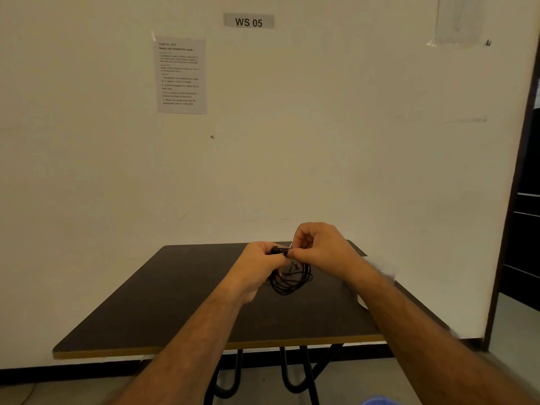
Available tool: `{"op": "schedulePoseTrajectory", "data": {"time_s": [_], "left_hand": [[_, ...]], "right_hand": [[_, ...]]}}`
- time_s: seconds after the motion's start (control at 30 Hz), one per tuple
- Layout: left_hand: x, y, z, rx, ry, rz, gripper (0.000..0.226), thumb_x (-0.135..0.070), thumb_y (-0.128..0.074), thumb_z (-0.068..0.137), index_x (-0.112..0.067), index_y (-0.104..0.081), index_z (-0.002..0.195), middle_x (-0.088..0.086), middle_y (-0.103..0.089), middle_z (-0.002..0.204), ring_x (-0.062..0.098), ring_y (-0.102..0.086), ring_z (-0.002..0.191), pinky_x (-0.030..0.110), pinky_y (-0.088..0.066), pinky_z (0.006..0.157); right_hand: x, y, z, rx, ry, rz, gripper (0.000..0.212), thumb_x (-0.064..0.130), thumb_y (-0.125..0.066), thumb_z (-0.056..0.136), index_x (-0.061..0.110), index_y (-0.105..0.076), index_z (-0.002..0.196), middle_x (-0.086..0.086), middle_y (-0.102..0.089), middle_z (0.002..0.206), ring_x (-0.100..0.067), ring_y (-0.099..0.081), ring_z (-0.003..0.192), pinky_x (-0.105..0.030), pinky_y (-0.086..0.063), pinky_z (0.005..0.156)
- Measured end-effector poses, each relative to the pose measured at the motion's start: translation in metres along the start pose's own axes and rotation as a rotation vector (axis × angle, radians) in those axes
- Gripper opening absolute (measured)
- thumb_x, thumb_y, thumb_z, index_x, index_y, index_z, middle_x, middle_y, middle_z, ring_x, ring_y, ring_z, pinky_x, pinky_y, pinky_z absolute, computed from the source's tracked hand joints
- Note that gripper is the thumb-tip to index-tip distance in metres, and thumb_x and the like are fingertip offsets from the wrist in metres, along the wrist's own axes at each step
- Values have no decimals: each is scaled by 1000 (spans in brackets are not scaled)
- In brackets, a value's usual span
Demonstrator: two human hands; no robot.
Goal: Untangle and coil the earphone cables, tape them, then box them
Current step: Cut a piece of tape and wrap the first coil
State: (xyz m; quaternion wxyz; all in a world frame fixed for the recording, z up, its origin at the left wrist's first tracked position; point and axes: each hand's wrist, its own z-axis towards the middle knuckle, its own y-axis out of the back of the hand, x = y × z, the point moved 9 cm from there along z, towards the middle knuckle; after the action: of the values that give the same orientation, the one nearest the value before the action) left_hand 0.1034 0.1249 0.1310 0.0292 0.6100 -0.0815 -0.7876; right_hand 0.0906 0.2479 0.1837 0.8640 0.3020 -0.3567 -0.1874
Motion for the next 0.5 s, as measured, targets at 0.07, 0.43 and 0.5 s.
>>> {"op": "schedulePoseTrajectory", "data": {"time_s": [0.07, 0.43, 0.5], "left_hand": [[-2, 2, 0, -32, -34, 27, 7, -1, -66, 86, -2, -72, 88, 0, -64, 65, 5, -57, 58, 17, -47, 58], [-7, 5, -2, -133, -120, 79, 7, -10, -77, 80, -6, -75, 87, 12, -75, 79, 12, -68, 71, 26, -53, 69], [-8, 4, -3, -127, -116, 63, 5, -8, -76, 81, -8, -76, 86, 8, -75, 77, 7, -66, 67, 19, -49, 62]], "right_hand": [[0, 0, 0, -3, -3, 13, 15, 16, -77, 77, 21, -64, 71, 1, -67, 69, -10, -58, 62, -31, -53, 61], [-7, 0, 1, 3, -60, 119, 16, 25, -75, 82, 12, -67, 74, -8, -70, 66, -17, -62, 59, -42, -56, 64], [-7, -1, 0, -1, -72, 123, 17, 25, -74, 83, 12, -67, 75, -7, -72, 67, -21, -66, 61, -42, -57, 65]]}}
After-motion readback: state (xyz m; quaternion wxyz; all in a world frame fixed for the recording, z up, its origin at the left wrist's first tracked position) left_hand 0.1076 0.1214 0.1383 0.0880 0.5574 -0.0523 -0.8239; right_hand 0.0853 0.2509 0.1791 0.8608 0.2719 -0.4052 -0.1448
